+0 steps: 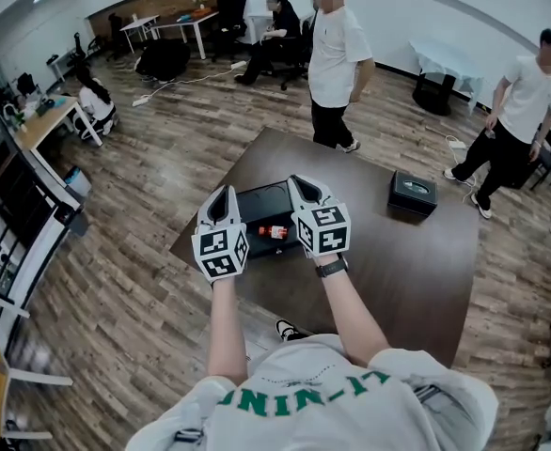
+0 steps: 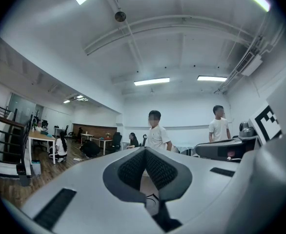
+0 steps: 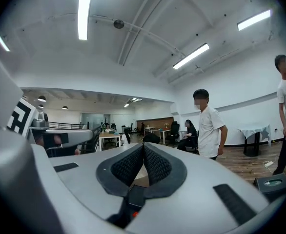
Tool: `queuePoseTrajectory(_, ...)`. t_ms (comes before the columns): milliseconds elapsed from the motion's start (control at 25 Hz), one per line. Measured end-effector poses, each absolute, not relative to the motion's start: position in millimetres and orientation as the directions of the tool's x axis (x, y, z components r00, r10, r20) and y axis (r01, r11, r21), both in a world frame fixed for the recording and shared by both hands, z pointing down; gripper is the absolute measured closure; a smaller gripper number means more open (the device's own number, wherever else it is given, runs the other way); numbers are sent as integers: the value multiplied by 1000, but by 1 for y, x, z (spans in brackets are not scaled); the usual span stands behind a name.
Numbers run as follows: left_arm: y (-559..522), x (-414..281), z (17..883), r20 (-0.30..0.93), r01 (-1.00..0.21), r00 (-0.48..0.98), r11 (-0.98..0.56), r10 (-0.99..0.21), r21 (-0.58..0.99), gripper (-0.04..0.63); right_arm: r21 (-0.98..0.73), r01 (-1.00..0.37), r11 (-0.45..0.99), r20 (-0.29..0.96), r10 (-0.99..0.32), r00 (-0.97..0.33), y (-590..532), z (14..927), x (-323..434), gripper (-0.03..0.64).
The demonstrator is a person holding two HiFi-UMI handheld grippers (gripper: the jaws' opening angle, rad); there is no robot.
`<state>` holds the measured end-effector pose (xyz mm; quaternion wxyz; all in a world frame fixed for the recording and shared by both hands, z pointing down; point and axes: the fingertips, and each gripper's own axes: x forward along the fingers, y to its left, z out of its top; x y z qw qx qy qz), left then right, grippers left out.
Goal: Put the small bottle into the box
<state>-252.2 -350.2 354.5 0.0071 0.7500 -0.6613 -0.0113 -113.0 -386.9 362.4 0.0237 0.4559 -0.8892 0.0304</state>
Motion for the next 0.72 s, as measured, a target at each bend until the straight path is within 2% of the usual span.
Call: queuePoseTrajectory(720,-344,-255,358,1,-993,115,-115,-993,21,591,-84,-784,615,53,-783,-619,-378,364,-122,603)
